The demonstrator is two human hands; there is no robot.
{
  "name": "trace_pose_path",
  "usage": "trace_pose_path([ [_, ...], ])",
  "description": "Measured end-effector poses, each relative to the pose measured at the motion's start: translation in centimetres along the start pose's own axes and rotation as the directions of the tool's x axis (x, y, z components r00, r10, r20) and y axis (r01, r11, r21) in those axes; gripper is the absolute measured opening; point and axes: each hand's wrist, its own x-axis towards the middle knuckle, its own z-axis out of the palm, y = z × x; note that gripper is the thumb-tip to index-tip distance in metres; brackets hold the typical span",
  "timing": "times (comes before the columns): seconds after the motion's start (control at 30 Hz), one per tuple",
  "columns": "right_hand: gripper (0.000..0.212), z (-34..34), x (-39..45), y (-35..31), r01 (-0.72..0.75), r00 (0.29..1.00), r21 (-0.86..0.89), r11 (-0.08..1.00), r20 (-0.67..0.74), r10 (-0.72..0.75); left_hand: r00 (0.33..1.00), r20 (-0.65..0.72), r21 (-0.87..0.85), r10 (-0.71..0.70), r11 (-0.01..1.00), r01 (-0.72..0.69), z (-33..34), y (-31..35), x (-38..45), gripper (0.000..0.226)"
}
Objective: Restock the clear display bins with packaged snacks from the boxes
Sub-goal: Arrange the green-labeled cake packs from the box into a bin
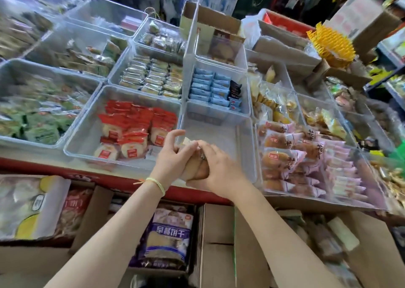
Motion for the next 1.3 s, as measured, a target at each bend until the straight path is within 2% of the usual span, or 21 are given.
trace_pose_path([
  [0.03,0.101,-0.1,0.6,0.5,-0.001,1.000,0.032,0.999,0.005,0.001,1.000,0.026,0.001,0.005,1.000,-0.005,0.2,0.0,0.6,0.033],
  [0.13,0.089,-0.6,2.4,1.9,-0.042,0.998,0.156,0.987,0.048,0.035,0.999,0.018,0.094,0.033,0.995,-0.035,0.9,-0.1,2.5,0.016],
  [0.27,0.070,-1.1,5.0,5.1,-0.196,0.967,0.334,0.922,0.221,0.125,0.998,-0.053,0.164,0.030,0.986,-0.021,1.9,-0.4,5.6,0.041],
  [0.33,0.068,-1.0,6.5,7.4,-0.253,0.948,0.448,0.858,0.292,0.127,0.996,-0.079,0.170,0.033,0.985,-0.019,2.7,-0.8,7.5,0.042],
  [0.43,0.065,-0.6,8.9,10.3,-0.292,0.949,0.514,0.806,0.263,0.176,0.995,-0.059,0.229,0.076,0.972,-0.061,4.5,-1.5,10.1,0.047],
  [0.5,0.063,-0.1,10.7,12.0,-0.291,0.955,0.468,0.834,0.195,0.223,0.992,0.041,0.392,0.121,0.911,-0.127,5.4,-2.1,11.8,0.057],
  [0.53,0.063,0.4,11.6,12.7,-0.288,0.957,0.448,0.846,0.160,0.240,0.980,0.088,0.490,0.179,0.848,-0.199,5.5,-2.7,12.6,0.058],
  [0.6,0.065,1.7,13.4,14.3,-0.309,0.950,0.446,0.840,0.100,0.296,0.940,0.122,0.704,0.319,0.640,-0.309,5.1,-4.5,14.6,0.058],
  [0.63,0.067,2.5,14.3,15.0,-0.328,0.940,0.445,0.833,0.068,0.333,0.944,0.115,0.798,0.309,0.538,-0.273,4.7,-5.5,15.3,0.060],
  [0.67,0.069,3.4,15.2,15.8,-0.348,0.927,0.436,0.830,0.030,0.373,0.965,0.104,0.871,0.239,0.446,-0.205,4.4,-6.4,15.7,0.062],
  [0.73,0.072,4.8,16.8,17.1,-0.392,0.898,0.407,0.825,-0.025,0.439,0.988,0.109,0.939,0.114,0.314,-0.140,4.1,-8.3,16.2,0.068],
  [0.8,0.072,5.7,18.3,17.9,-0.409,0.885,0.387,0.826,-0.054,0.463,0.987,0.129,0.947,0.098,0.284,-0.152,4.2,-9.3,16.4,0.076],
  [0.87,0.073,6.3,20.0,18.0,-0.396,0.891,0.365,0.843,-0.071,0.449,0.984,0.133,0.941,0.122,0.295,-0.164,4.2,-9.5,16.6,0.080],
  [1.1,0.077,9.7,25.0,16.7,-0.306,0.937,0.297,0.904,-0.074,0.342,0.984,0.115,0.950,0.136,0.273,-0.149,4.3,-10.1,16.7,0.079],
  [1.17,0.070,10.2,25.2,16.3,-0.333,0.930,0.137,0.933,-0.115,0.349,0.985,0.117,0.949,0.126,0.278,-0.148,4.3,-10.1,16.8,0.080],
  [1.2,0.067,10.3,25.1,16.1,-0.335,0.929,-0.016,0.942,-0.171,0.327,0.986,0.118,0.948,0.120,0.282,-0.147,4.2,-10.1,16.8,0.080],
  [1.27,0.058,10.3,24.9,15.3,-0.275,0.940,-0.292,0.916,-0.281,0.193,0.987,0.116,0.947,0.111,0.286,-0.143,4.3,-10.1,16.7,0.080],
  [1.3,0.054,10.3,24.8,15.0,-0.240,0.945,-0.372,0.896,-0.302,0.128,0.988,0.114,0.948,0.109,0.286,-0.141,4.3,-10.0,16.7,0.080],
])
